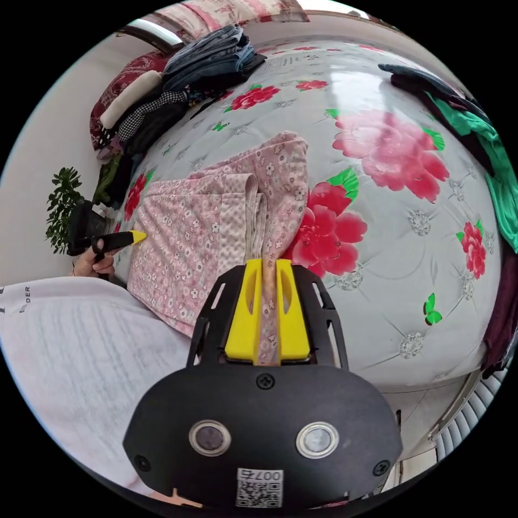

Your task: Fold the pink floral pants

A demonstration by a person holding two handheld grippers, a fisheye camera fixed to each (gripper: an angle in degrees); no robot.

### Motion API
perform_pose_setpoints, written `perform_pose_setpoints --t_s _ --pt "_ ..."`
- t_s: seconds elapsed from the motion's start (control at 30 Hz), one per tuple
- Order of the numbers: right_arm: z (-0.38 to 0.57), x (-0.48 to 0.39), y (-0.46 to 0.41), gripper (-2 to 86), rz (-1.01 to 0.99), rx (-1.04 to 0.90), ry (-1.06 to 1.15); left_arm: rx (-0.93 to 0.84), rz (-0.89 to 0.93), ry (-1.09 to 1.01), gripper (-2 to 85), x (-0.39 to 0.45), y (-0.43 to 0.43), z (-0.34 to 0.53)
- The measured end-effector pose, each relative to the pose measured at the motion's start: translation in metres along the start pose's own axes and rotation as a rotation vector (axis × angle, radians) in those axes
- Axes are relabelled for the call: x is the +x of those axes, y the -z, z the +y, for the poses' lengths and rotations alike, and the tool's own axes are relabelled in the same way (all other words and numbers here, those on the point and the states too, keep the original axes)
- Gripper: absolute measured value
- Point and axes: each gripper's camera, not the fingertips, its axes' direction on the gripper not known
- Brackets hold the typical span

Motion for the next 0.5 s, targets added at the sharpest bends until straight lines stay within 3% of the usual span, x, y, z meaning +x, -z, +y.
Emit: perform_pose_setpoints --t_s 0.13,0.3,0.5 --pt "-0.027 -0.016 -0.002 1.1 0.026 -0.063 0.025 0.024 0.066 -0.022 6.3 0.005 0.009 -0.021" --pt "-0.077 -0.053 0.061 0.3 -0.14 0.092 0.09 0.135 0.085 -0.142 5.6 0.032 0.056 -0.069" --pt "-0.207 -0.139 0.171 0.2 -0.087 0.282 0.307 0.349 0.071 -0.34 5.4 0.064 0.152 -0.158"
